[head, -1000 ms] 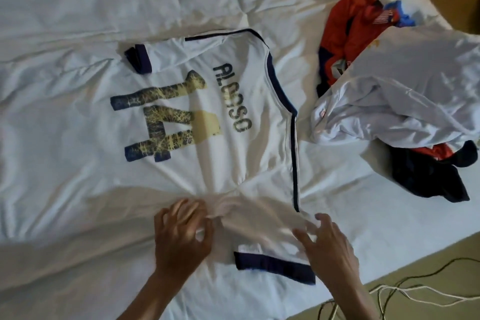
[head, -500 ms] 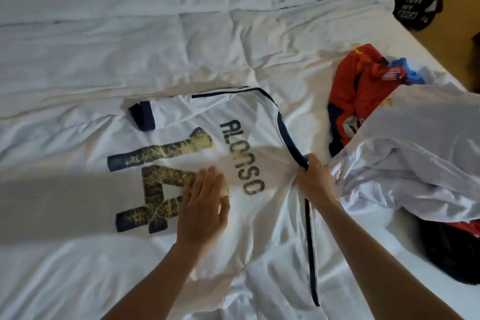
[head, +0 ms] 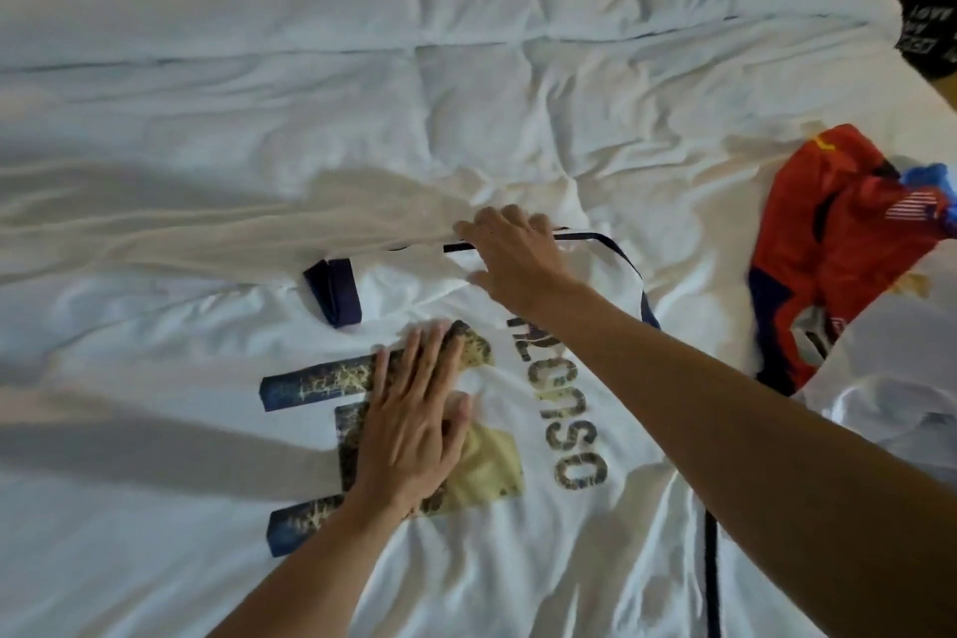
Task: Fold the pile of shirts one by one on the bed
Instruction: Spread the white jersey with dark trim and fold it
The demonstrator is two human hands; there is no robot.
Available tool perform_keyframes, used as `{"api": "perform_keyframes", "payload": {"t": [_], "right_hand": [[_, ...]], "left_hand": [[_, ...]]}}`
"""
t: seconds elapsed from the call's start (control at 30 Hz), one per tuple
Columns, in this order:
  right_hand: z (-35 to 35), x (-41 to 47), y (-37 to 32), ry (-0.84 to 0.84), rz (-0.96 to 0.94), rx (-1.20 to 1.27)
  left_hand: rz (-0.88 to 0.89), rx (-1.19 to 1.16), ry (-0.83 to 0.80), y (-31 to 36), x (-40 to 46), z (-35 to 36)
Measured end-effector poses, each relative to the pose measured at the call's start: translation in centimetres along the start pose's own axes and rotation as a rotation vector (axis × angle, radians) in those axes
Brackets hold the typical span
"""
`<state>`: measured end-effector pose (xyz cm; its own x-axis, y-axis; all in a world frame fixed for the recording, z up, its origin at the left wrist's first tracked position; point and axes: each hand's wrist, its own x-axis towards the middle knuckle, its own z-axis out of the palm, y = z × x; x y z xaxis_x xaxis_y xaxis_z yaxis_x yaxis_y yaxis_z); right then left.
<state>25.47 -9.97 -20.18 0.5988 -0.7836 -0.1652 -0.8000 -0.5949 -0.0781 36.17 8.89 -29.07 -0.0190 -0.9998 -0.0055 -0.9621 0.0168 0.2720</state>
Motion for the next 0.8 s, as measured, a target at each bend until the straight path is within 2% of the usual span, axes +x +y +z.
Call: {"api": "perform_keyframes", "payload": {"t": [0.07, 0.2, 0.23, 0.3, 0.37, 0.4, 0.43, 0.5, 0.6, 0.67, 0.73, 0.8], "right_hand": [[-0.7, 2.0, 0.4, -0.029, -0.005, -0.096], [-3.1, 4.3, 2.8, -0.178, 0.043, 0.281], [-3.4, 5.0, 3.7, -0.148, 0.079, 0.376], [-3.0, 6.4, 5.4, 0.088, 0.322, 0.526], [-1.5, 6.6, 5.6, 0.293, 0.629, 0.503], [-0.6, 5.9, 4.8, 0.331, 0.668, 0.422], [0.4, 4.7, 3.7, 0.372, 0.599, 0.343], [2.2, 1.1, 1.0, 0.436, 0.302, 0.299], [5.6, -4.6, -1.0, 0.234, -0.146, 0.283], [7.2, -6.1, 1.2, 0.108, -0.237, 0.123], [7.6, -5.3, 4.5, 0.083, 0.0, 0.036], [6.9, -4.1, 7.1, 0.083, 0.384, 0.036]], "left_hand": [[0.01, -0.008, 0.011, -0.1, 0.0, 0.0], [-0.006, 0.017, 0.003, -0.1, 0.1, 0.4], [-0.008, 0.032, -0.007, -0.1, 0.2, 0.5], [-0.006, 0.07, -0.025, 0.0, 0.3, 0.6], [-0.004, 0.091, -0.04, 0.0, 0.4, 0.6], [-0.005, 0.09, -0.044, 0.0, 0.4, 0.5], [-0.008, 0.087, -0.046, 0.0, 0.5, 0.5], [-0.009, 0.081, -0.039, 0.0, 0.5, 0.7], [0.002, 0.071, -0.017, -0.1, 0.4, 1.0], [0.017, 0.085, -0.004, -0.1, 0.4, 1.0], [0.017, 0.074, 0.013, -0.1, 0.4, 1.1], [0.016, 0.055, 0.022, 0.0, 0.4, 1.1]]}}
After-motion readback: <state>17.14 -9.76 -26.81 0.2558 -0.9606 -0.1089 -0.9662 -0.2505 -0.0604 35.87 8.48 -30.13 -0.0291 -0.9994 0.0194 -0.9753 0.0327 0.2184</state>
